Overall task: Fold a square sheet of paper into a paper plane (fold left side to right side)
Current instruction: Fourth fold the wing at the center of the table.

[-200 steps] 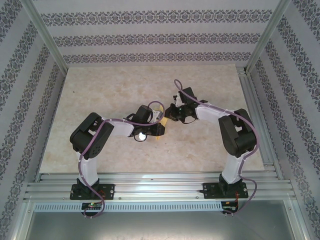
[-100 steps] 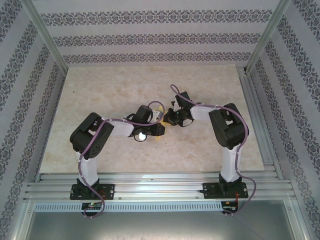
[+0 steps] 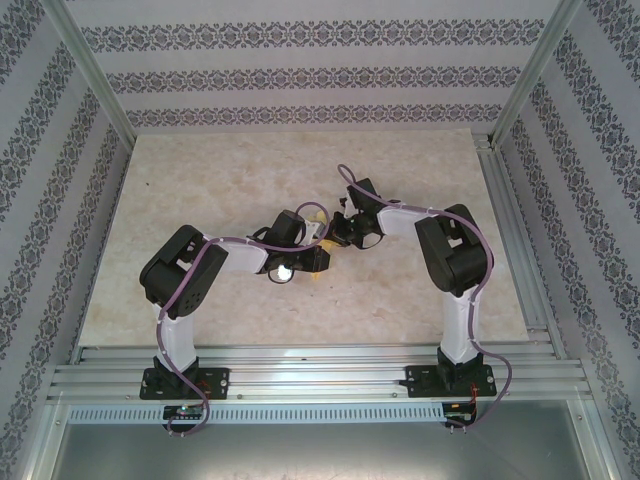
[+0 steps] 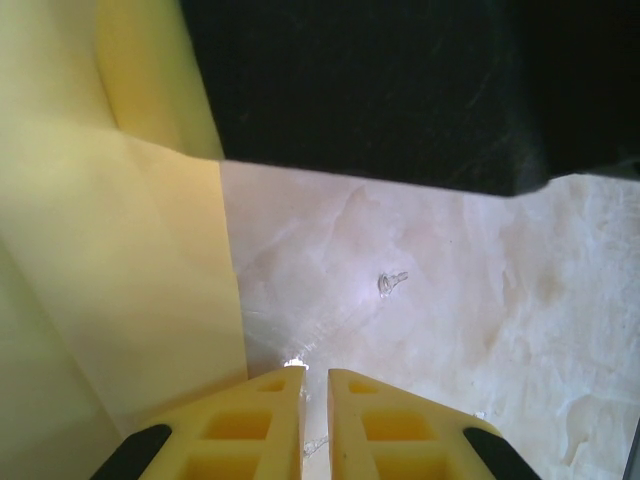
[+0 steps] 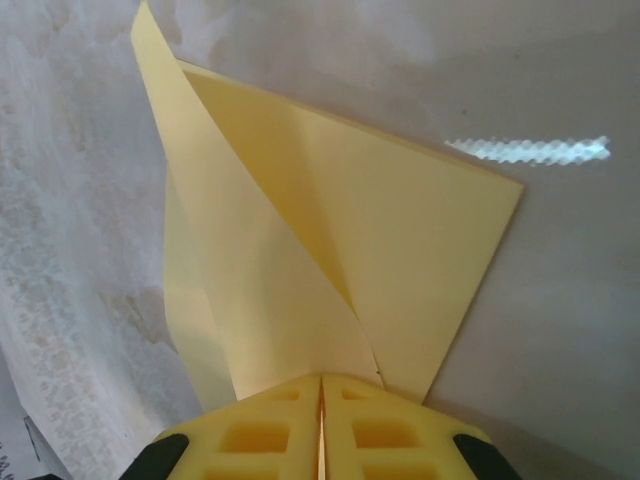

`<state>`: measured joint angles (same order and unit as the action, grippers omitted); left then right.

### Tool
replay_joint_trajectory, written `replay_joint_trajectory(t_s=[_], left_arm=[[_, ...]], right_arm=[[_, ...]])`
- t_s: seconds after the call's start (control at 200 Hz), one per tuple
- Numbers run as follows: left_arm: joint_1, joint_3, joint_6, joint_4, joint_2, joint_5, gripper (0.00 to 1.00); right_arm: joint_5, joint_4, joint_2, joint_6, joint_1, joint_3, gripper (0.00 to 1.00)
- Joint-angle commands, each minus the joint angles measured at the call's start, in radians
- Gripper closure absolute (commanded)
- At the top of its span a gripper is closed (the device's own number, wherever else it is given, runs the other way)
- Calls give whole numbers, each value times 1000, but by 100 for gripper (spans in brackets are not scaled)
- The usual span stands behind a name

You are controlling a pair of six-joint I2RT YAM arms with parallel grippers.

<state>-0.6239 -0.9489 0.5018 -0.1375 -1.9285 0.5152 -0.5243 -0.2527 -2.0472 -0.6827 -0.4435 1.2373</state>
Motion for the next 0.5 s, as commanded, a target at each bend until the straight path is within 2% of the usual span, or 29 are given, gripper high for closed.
replay_joint_trajectory(t_s=[0.0, 0.12, 0.265, 0.41, 0.495], left_arm=[[-8, 30, -11, 125, -22, -8, 85], [-7, 18, -7, 127, 0, 3, 85], [9, -3, 3, 130, 60, 42, 79], [48, -19, -7, 166, 184, 59, 65], [74, -21, -21, 197, 246, 54, 63]], right_arm=[[41, -71, -43, 22, -14, 25, 91], [79, -141, -71, 41, -20, 40, 91], [118, -188, -70, 64, -24, 45, 91], [127, -204, -71, 75, -27, 45, 91], [129, -204, -70, 75, -29, 45, 91]])
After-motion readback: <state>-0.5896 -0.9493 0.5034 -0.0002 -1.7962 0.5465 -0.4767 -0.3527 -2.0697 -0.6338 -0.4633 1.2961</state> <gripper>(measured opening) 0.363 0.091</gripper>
